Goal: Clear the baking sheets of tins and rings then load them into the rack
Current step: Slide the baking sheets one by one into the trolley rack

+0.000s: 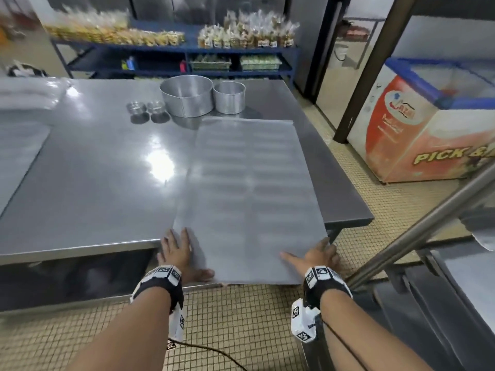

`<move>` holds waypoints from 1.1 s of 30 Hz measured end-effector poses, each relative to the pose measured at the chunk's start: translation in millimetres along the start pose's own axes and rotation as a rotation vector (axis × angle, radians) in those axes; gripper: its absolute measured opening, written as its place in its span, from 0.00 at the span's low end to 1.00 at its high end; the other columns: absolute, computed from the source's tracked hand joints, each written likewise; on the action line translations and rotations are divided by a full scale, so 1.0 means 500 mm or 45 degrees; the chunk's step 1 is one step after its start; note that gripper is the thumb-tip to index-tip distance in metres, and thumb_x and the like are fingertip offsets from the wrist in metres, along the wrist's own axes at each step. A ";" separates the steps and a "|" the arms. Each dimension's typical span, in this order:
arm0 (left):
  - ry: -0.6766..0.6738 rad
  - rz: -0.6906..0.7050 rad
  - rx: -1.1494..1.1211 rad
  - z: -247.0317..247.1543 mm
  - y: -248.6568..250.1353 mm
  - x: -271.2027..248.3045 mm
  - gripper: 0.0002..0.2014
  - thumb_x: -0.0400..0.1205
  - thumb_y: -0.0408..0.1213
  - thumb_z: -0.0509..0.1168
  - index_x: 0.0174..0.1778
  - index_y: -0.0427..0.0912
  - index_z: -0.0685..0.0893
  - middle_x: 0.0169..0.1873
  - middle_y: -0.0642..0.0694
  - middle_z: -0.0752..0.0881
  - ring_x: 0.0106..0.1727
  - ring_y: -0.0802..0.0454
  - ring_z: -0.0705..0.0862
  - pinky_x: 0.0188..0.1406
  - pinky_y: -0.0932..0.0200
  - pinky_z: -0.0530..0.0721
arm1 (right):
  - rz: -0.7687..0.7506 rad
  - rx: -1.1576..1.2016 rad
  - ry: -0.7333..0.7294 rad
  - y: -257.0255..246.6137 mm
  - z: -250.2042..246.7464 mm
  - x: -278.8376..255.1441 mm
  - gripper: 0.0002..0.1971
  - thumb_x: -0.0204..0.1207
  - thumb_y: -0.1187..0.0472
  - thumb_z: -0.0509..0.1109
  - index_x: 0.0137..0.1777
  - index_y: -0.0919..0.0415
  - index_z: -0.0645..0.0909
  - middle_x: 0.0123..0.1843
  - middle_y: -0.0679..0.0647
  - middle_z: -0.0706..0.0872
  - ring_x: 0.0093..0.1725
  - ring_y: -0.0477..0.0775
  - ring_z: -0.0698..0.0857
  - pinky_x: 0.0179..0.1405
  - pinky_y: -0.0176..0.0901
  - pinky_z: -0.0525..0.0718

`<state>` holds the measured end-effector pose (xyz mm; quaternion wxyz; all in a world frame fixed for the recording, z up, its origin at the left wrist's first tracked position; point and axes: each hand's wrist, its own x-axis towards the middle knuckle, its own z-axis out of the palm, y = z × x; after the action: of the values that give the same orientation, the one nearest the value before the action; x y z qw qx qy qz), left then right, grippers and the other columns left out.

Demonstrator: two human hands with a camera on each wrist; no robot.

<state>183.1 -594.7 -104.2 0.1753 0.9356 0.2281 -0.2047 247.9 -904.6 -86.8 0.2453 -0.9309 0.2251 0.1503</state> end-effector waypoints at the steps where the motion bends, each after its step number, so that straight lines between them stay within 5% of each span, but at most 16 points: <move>1: 0.029 -0.039 -0.071 0.000 -0.005 -0.004 0.79 0.56 0.68 0.81 0.85 0.44 0.27 0.85 0.34 0.31 0.86 0.32 0.35 0.85 0.34 0.49 | 0.024 -0.006 0.008 0.002 0.002 -0.003 0.75 0.52 0.30 0.83 0.87 0.62 0.38 0.87 0.65 0.46 0.86 0.70 0.47 0.82 0.70 0.53; 5: 0.115 -0.304 -0.302 -0.001 -0.048 -0.033 0.84 0.45 0.63 0.87 0.86 0.43 0.36 0.83 0.34 0.56 0.83 0.34 0.59 0.82 0.39 0.66 | 0.046 -0.038 -0.037 -0.001 0.013 -0.027 0.81 0.42 0.29 0.85 0.87 0.63 0.40 0.87 0.65 0.45 0.86 0.68 0.45 0.82 0.73 0.52; 10: 0.115 -0.479 -0.295 -0.022 -0.081 -0.060 0.67 0.45 0.59 0.89 0.75 0.37 0.62 0.70 0.38 0.74 0.73 0.40 0.74 0.72 0.45 0.78 | 0.059 -0.046 -0.074 -0.016 0.031 -0.059 0.82 0.40 0.32 0.88 0.87 0.63 0.41 0.87 0.65 0.40 0.86 0.69 0.42 0.80 0.74 0.50; 15: 0.123 -0.543 -0.285 -0.036 -0.145 -0.095 0.63 0.44 0.61 0.88 0.70 0.37 0.64 0.66 0.40 0.76 0.69 0.42 0.77 0.68 0.48 0.80 | 0.050 -0.058 -0.135 -0.046 0.062 -0.109 0.83 0.40 0.35 0.89 0.87 0.65 0.39 0.86 0.65 0.35 0.86 0.70 0.40 0.80 0.73 0.54; 29: 0.143 -0.719 -0.468 -0.123 -0.464 -0.201 0.64 0.44 0.54 0.90 0.73 0.39 0.63 0.69 0.38 0.74 0.73 0.38 0.74 0.72 0.40 0.78 | -0.075 -0.225 -0.251 -0.219 0.210 -0.338 0.84 0.36 0.29 0.87 0.86 0.66 0.45 0.86 0.62 0.47 0.84 0.71 0.51 0.78 0.68 0.64; 33: 0.104 -0.815 -0.400 -0.129 -0.583 -0.220 0.73 0.34 0.68 0.82 0.74 0.37 0.66 0.65 0.41 0.74 0.69 0.39 0.75 0.66 0.41 0.81 | -0.133 -0.281 -0.230 -0.282 0.268 -0.419 0.82 0.37 0.29 0.87 0.85 0.67 0.47 0.82 0.62 0.54 0.80 0.68 0.59 0.76 0.62 0.69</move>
<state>-32.2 -363.3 -66.5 0.2348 0.7858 0.5450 -0.1741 115.9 -652.2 -62.0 0.1681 -0.9454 0.1354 0.2443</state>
